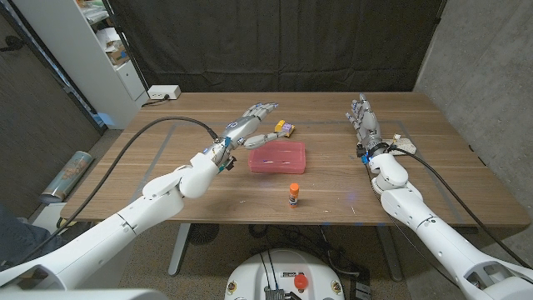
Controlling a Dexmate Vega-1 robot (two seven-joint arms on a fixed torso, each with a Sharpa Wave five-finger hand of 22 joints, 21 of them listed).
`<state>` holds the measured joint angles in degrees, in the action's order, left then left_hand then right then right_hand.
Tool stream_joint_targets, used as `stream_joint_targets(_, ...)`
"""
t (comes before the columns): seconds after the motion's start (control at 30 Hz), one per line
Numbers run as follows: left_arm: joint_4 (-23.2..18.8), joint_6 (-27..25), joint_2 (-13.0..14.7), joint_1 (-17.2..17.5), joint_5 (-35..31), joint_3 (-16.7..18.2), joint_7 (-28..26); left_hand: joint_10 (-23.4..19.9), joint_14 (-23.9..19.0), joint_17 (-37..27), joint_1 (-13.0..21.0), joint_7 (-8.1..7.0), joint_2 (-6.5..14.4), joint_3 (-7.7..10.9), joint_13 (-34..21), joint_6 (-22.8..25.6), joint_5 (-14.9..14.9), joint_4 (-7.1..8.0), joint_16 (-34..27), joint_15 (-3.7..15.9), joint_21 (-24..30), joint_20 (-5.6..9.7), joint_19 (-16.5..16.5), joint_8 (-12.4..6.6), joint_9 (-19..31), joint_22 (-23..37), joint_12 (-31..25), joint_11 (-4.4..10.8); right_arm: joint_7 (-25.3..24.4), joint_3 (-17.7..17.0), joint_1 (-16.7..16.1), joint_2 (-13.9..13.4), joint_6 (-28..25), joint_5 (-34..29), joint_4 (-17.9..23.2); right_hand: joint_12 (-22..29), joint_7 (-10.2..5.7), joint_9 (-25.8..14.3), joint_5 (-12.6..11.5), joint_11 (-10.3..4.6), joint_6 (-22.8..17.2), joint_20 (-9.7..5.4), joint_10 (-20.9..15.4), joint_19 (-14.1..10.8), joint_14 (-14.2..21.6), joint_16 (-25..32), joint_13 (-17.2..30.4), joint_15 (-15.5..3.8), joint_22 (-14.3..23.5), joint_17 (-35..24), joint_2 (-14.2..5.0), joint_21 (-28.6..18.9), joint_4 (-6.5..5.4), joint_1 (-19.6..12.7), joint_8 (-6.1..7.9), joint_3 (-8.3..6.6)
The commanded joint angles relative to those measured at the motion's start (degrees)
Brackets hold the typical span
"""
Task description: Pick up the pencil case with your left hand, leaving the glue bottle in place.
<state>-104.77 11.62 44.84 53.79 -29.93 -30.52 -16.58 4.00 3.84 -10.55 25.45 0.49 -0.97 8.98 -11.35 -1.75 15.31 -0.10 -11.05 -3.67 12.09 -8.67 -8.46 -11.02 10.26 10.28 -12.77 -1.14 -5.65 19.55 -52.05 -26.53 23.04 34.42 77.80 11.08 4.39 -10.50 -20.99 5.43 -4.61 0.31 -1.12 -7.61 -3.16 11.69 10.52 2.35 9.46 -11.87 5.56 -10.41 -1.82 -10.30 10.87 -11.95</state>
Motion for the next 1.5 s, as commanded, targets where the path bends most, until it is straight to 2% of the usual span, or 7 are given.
stream_joint_targets(0.03, -0.62, -1.6, 0.81, -1.46, -4.5, -1.64, 1.19, 0.7, -0.21, -0.13, 0.9, -0.56, -0.8, 0.07, -0.14, -0.17, 0.55, -0.79, -0.45, 0.03, 0.48, -1.61, 0.71, 0.18, 0.23, 0.23, 0.3, 0.16, -0.08, -0.17, 0.15, 0.37, 0.31, 0.3, -0.57, 0.27, -0.01, -0.27, -0.22, -0.05, -0.3, -0.06, -0.17, -0.06, 0.14, 0.38, 0.21, 0.29, 0.27, -0.09, -0.3, -0.37, 0.08, -0.41, 0.43, 0.29)
stream_joint_targets(0.1, -0.89, -1.6, 1.16, -1.62, -4.37, -1.67, 1.87, 1.0, -0.35, -0.16, 1.38, -0.69, -1.3, -0.08, -0.19, -0.54, 0.83, -1.23, -0.45, -0.16, 0.6, -2.53, 1.26, 0.23, 0.24, 0.25, 0.39, 0.35, 0.07, -0.1, 0.33, 0.44, 0.52, 0.19, -0.85, 0.27, 0.0, -0.27, -0.23, -0.04, -0.32, -0.05, -0.19, 0.0, 0.16, 0.38, 0.21, 0.33, 0.27, -0.1, -0.32, -0.35, 0.09, -0.42, 0.43, 0.31)
stream_joint_targets(0.27, -1.9, -3.0, 1.9, -1.7, -6.17, -1.76, 2.48, 1.46, -0.24, -0.19, 2.02, -0.73, -1.93, -0.28, -0.24, -1.11, 1.19, -1.78, -0.34, -0.35, 0.66, -3.07, 1.76, 0.32, 0.26, 0.25, 0.52, 0.43, 0.15, 0.03, 0.74, 0.76, 0.55, 0.22, -1.3, 0.24, 0.05, -0.27, -0.25, -0.14, -0.35, -0.04, -0.15, -0.01, 0.21, 0.39, 0.21, 0.43, 0.27, -0.12, -0.32, -0.37, 0.11, -0.44, 0.44, 0.38)
stream_joint_targets(0.47, -2.05, -3.03, 2.35, -1.94, -5.37, -1.72, 3.75, 1.86, 0.02, -0.22, 2.75, -0.96, -2.49, -0.42, -0.29, -1.71, 1.55, -2.35, -0.21, -0.4, 0.65, -3.29, 2.11, 0.39, 0.28, 0.24, 0.62, 0.3, 0.06, 0.15, 1.01, 0.97, 0.26, 0.29, -1.51, 0.24, -0.07, -0.28, -0.27, -0.06, -0.38, 0.02, -0.16, 0.06, 0.17, 0.36, 0.22, 0.45, 0.27, -0.13, -0.32, -0.36, 0.14, -0.46, 0.44, 0.43)
stream_joint_targets(1.13, -4.52, -4.83, 4.54, -2.86, -9.23, -2.43, 7.7, 3.91, 0.63, -0.38, 6.28, -2.09, -4.94, -1.18, -0.57, -3.66, 2.97, -4.87, -0.07, -0.36, 0.89, -3.47, 4.51, 0.32, 0.35, 0.24, 0.92, 0.42, -0.86, 0.17, 1.67, 0.7, -0.46, -0.38, -0.6, 0.13, -0.09, -0.28, -0.32, -0.13, -0.39, 0.07, 0.03, 0.13, 0.17, 0.33, 0.22, 0.53, 0.28, -0.16, -0.37, -0.37, 0.25, -0.58, 0.42, 0.6)
stream_joint_targets(1.27, -3.93, -3.56, 4.77, -2.88, -8.45, -2.17, 7.16, 5.09, 2.39, -0.44, 7.46, -2.23, -5.66, -1.49, -0.7, -4.1, 3.4, -5.62, 0.44, -0.35, 0.89, -3.56, 5.27, 0.26, 0.35, 0.24, 1.12, 0.47, -1.16, 0.25, 1.71, 0.77, -0.63, -0.55, -0.41, 0.11, -0.11, -0.28, -0.34, -0.13, -0.37, 0.11, 0.07, 0.14, 0.18, 0.32, 0.23, 0.47, 0.28, -0.17, -0.38, -0.37, 0.28, -0.61, 0.41, 0.63)
stream_joint_targets(1.5, -4.34, -3.47, 5.35, -3.64, -8.96, -2.46, 9.57, 6.72, 4.76, -0.57, 8.88, -2.39, -6.25, -1.89, -0.89, -4.75, 3.98, -6.38, 0.76, -0.63, 0.78, -3.6, 6.07, 0.27, 0.36, 0.22, 1.27, 0.29, -1.82, 0.35, 1.51, 0.96, -1.07, -0.63, -0.08, 0.12, -0.14, -0.28, -0.35, -0.09, -0.34, 0.13, 0.05, 0.16, 0.2, 0.32, 0.23, 0.51, 0.28, -0.18, -0.39, -0.38, 0.32, -0.65, 0.39, 0.69)
